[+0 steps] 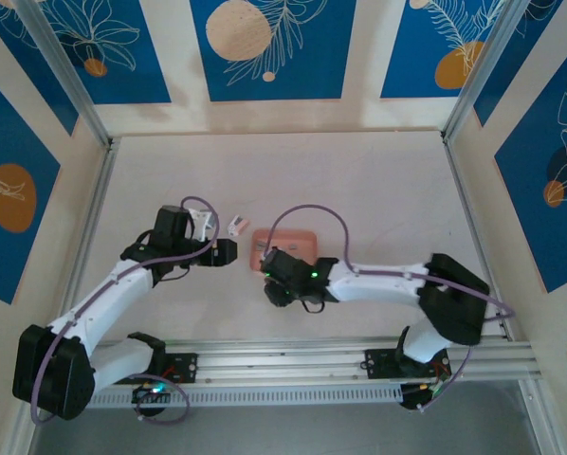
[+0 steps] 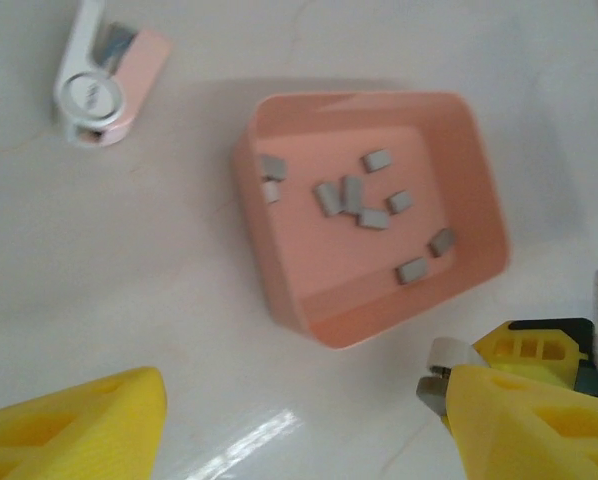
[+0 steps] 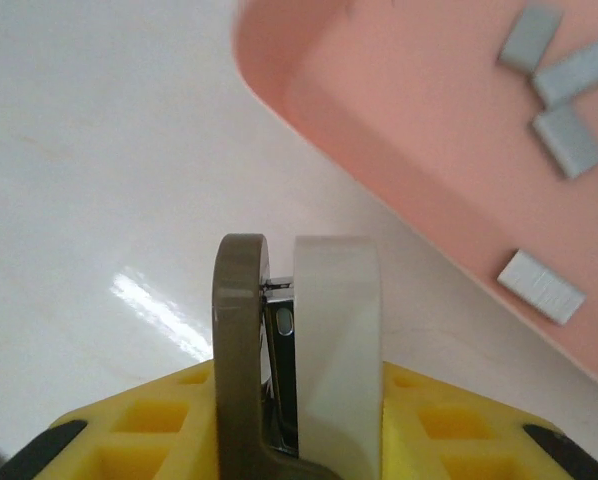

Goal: Load the staples into the stapler

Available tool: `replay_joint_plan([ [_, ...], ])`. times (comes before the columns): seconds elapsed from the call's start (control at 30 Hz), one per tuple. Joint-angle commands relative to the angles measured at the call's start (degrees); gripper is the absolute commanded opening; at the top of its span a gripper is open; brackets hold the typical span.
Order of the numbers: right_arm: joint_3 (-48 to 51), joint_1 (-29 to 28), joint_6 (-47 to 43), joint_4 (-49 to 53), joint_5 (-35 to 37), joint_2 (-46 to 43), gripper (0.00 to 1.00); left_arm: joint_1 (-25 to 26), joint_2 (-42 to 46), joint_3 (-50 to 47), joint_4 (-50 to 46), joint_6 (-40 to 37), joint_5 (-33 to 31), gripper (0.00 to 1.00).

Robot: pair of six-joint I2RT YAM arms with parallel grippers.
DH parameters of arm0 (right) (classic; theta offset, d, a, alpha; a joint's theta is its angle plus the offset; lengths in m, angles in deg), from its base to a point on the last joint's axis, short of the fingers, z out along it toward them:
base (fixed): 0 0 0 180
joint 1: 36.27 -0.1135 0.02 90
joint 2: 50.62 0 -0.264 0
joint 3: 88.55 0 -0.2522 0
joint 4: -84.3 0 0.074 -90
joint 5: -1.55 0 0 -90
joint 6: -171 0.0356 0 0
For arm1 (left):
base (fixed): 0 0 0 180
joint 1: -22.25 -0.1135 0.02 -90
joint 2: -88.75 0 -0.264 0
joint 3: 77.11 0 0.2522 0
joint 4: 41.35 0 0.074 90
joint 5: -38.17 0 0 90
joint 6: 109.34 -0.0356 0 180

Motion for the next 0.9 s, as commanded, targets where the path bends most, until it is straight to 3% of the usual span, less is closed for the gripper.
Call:
replay_joint_plan([
  [0.0,5.40,2.21,-8.31,-12.03,-2.91,-8.10,0.34,0.45,1.50,-0.76,7.92,2.84,9.82,0.74],
  [0.13,14.00,6.47,-21.09,-26.68,-12.89,-16.75,0.33,0.75,1.08,-1.46,15.99,6.49,17.94,0.72],
  [0.3,24.01,11.25,-35.02,-44.58,-22.49,-24.01,0.22,1.62,1.41,-1.89,23.12,9.14,22.60,0.70],
  [0.5,22.18,13.21,-40.70,-42.73,-21.86,-24.59,0.21,4.49,0.69,-1.37,25.34,8.84,25.21,0.69],
  [0.87,18.83,11.56,-41.02,-45.69,-16.66,-18.66,0.20,10.02,-2.65,1.10,22.24,6.07,22.34,0.67],
])
